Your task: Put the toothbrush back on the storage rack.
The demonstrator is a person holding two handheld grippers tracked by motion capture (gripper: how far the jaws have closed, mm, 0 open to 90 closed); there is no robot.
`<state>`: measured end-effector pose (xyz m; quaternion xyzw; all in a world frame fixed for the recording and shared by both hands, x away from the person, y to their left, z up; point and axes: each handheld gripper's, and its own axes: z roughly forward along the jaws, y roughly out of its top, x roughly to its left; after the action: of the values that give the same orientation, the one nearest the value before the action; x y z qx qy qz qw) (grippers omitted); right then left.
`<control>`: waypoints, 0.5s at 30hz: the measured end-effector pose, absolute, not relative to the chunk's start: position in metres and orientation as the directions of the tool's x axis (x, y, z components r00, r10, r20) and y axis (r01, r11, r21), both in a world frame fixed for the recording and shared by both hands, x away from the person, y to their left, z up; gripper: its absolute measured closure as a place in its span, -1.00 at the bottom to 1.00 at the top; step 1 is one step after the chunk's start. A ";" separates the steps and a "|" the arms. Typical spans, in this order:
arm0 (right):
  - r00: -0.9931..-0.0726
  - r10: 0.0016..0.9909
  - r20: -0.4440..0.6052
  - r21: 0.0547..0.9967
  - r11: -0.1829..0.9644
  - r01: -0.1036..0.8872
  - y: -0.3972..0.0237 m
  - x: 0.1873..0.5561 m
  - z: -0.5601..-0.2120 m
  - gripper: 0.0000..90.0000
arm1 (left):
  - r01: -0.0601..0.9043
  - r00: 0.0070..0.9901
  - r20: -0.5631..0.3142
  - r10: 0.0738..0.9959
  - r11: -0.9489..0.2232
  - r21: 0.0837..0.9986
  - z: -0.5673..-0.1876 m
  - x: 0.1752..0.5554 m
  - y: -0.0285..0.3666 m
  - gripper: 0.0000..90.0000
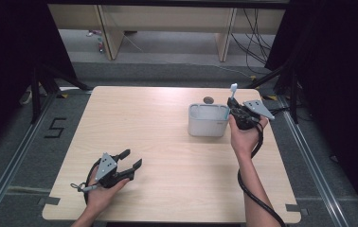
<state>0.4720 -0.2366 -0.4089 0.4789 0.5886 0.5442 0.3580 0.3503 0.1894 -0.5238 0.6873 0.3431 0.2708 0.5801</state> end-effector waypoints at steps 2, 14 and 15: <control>-0.278 0.956 0.090 0.984 -0.043 0.172 -0.237 0.473 -0.411 0.89 | 0.158 0.618 -0.027 0.786 -0.091 0.983 -0.524 0.350 0.189 -0.18; -0.268 0.958 0.103 0.978 -0.049 0.203 -0.235 0.473 -0.419 0.89 | 0.159 0.618 -0.027 0.786 -0.091 0.983 -0.524 0.350 0.189 -0.17; -0.280 0.955 0.099 0.980 -0.044 0.196 -0.235 0.474 -0.420 0.89 | 0.159 0.618 -0.027 0.786 -0.091 0.983 -0.524 0.350 0.189 -0.17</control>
<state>0.4735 -0.2353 -0.4196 0.4845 0.5938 0.5359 0.3542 0.3504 0.1891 -0.5239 0.6875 0.3434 0.2703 0.5800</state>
